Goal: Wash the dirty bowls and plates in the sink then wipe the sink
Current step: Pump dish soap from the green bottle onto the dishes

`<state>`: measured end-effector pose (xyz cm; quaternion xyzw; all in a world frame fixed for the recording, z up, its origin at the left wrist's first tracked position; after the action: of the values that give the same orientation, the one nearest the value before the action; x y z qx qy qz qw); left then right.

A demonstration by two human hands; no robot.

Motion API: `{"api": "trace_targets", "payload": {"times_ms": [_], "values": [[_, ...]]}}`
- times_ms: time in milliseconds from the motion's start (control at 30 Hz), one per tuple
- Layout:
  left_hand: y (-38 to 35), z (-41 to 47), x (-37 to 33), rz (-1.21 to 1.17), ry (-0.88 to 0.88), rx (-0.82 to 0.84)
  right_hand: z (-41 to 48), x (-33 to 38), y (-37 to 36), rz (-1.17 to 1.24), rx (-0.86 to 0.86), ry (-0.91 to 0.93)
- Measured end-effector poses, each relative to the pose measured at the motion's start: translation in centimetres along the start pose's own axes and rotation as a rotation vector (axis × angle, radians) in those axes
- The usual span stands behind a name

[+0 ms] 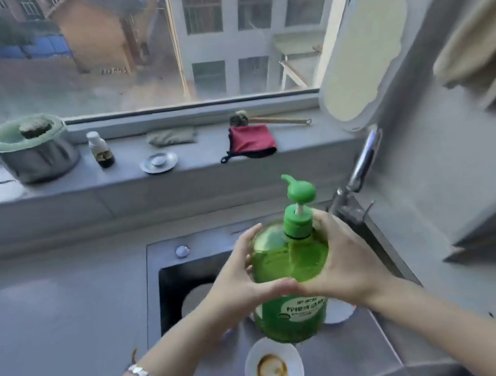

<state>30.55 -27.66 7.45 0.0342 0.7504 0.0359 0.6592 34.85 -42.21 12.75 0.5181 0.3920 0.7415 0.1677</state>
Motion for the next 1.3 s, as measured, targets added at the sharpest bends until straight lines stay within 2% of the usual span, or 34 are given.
{"api": "trace_targets", "payload": {"times_ms": [133,300,500,567,633,700,800,933,1033,1300], "values": [[-6.8,-1.5,3.4,0.037,0.106,0.084,-5.6,-5.6,0.1,-0.029,0.108,-0.172],[-12.6,-2.2,5.2,0.082,0.117,0.067,-9.7,-10.8,1.2,-0.06,0.213,-0.236],[-18.4,-0.7,7.7,0.051,0.21,-0.034,-10.7,-17.1,4.6,0.171,0.398,-0.265],[-19.8,-0.1,8.5,0.042,0.251,-0.073,-9.6,-17.6,7.2,0.172,0.321,-0.16],[-21.0,0.5,9.1,0.023,0.287,-0.101,-7.3,-17.0,9.2,0.126,0.161,0.066],[-22.0,1.2,9.4,0.018,0.31,-0.099,-5.2,-16.7,8.5,0.113,0.145,0.192],[-22.8,2.3,9.5,0.033,0.333,-0.072,-3.2,-18.2,5.5,0.13,0.15,0.193],[-22.6,3.6,10.4,0.056,0.376,-0.035,-2.2,-20.2,4.3,0.132,-0.069,0.222],[-22.5,4.4,11.5,0.05,0.41,-0.054,-1.3,-21.2,3.2,0.158,-0.144,0.195],[-22.2,6.4,14.3,-0.033,0.533,-0.039,0.9,-23.3,-0.3,0.127,-0.129,0.053]]}}
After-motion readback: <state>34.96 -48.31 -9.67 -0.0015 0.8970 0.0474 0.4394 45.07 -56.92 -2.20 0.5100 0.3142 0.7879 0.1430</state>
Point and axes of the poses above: each hand's wrist, its own z-axis towards the middle knuckle, its own y-axis out of the back of the hand, x = y × z, the point moved 6 cm from there along z, towards the middle knuckle, and after that the axes turned 4 degrees about -x, right-handed, at the moved point
